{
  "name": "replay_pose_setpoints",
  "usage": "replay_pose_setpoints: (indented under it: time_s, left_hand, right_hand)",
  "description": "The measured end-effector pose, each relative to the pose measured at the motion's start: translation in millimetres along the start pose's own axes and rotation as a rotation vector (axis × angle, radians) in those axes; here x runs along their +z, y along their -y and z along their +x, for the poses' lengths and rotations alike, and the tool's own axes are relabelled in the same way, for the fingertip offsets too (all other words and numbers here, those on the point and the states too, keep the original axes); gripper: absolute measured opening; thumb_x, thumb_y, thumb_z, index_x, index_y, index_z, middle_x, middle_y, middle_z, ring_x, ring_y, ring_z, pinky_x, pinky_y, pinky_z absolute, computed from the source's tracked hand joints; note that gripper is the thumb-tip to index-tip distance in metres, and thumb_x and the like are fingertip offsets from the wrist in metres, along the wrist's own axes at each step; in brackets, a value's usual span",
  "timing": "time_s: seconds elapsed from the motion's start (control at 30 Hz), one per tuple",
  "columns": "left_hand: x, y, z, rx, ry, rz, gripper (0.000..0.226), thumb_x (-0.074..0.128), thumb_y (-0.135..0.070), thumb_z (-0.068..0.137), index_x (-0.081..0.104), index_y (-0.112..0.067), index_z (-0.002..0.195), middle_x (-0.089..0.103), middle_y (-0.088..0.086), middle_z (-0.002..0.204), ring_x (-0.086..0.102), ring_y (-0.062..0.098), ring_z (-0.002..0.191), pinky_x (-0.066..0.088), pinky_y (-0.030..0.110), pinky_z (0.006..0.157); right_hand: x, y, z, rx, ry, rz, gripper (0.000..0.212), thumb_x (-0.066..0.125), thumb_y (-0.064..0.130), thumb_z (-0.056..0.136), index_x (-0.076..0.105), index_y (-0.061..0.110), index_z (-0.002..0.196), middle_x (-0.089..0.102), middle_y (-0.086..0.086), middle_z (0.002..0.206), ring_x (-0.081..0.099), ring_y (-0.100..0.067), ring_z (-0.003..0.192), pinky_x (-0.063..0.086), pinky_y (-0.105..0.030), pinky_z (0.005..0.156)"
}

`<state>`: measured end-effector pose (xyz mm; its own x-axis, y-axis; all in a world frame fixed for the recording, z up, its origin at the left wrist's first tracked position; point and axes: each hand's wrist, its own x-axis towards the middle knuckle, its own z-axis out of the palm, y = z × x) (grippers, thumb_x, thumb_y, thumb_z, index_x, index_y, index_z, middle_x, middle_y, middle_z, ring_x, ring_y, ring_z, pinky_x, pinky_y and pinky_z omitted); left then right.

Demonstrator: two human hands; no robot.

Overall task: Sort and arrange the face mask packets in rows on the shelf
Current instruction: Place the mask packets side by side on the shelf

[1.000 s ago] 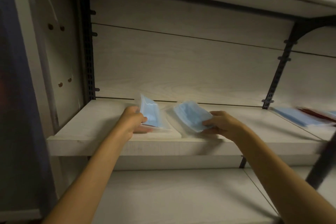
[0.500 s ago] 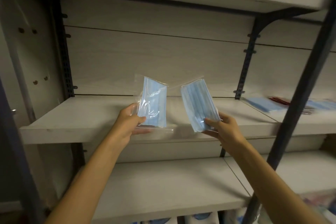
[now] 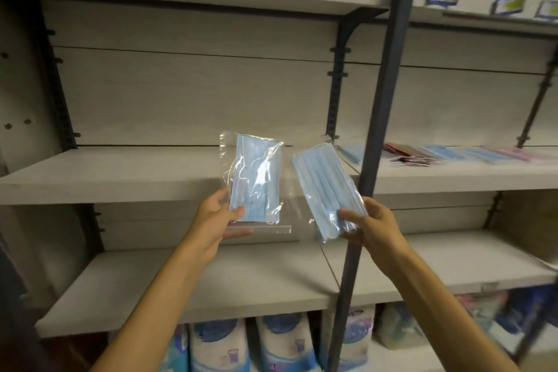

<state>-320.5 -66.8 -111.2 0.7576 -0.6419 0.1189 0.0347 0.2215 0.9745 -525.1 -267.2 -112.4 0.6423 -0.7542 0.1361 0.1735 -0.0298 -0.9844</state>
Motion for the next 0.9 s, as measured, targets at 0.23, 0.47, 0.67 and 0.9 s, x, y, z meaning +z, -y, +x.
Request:
replay_pose_setpoints:
  time_s: [0.23, 0.47, 0.67, 0.9]
  left_hand:
    - [56.3, 13.9, -26.9, -0.007, -0.005, 0.008, 0.042, 0.057, 0.010, 0.093, 0.064, -0.021, 0.120, 0.071, 0.002, 0.118, 0.069, 0.016, 0.099, 0.062, 0.035, 0.064]
    - [86.4, 13.7, -23.9, -0.018, 0.015, 0.022, 0.039, 0.058, 0.008, 0.092, 0.066, -0.022, 0.116, 0.073, 0.002, 0.111, 0.068, 0.020, 0.093, 0.063, 0.042, 0.069]
    - [119.1, 17.3, -4.1, -0.005, 0.133, 0.011, 0.040, 0.060, 0.005, 0.091, 0.062, -0.018, 0.123, 0.076, 0.002, 0.100, 0.073, 0.023, 0.086, 0.061, 0.041, 0.061]
    - [170.8, 32.3, 22.6, 0.002, 0.271, -0.037, 0.037, 0.060, 0.000, 0.092, 0.061, -0.017, 0.125, 0.073, 0.009, 0.112, 0.072, 0.034, 0.094, 0.062, 0.046, 0.061]
  right_hand:
    - [-79.7, 14.8, -7.1, 0.079, -0.019, 0.124, 0.026, 0.077, 0.007, 0.077, 0.076, 0.009, 0.103, 0.071, -0.016, 0.110, 0.067, -0.034, 0.096, 0.058, -0.040, 0.072]
    - [-110.9, 37.4, 7.6, 0.077, 0.122, 0.018, 0.040, 0.076, 0.024, 0.077, 0.068, 0.002, 0.109, 0.063, -0.024, 0.109, 0.064, -0.035, 0.096, 0.051, -0.057, 0.094]
    - [-123.9, 56.5, 37.6, -0.035, 0.173, -0.160, 0.041, 0.086, 0.027, 0.068, 0.077, 0.005, 0.102, 0.071, -0.026, 0.106, 0.069, -0.042, 0.093, 0.049, -0.057, 0.094]
    - [-146.0, 71.8, 70.2, -0.146, 0.143, -0.258, 0.006, 0.085, 0.016, 0.074, 0.080, 0.015, 0.078, 0.073, -0.007, 0.075, 0.064, -0.019, 0.065, 0.046, -0.022, 0.052]
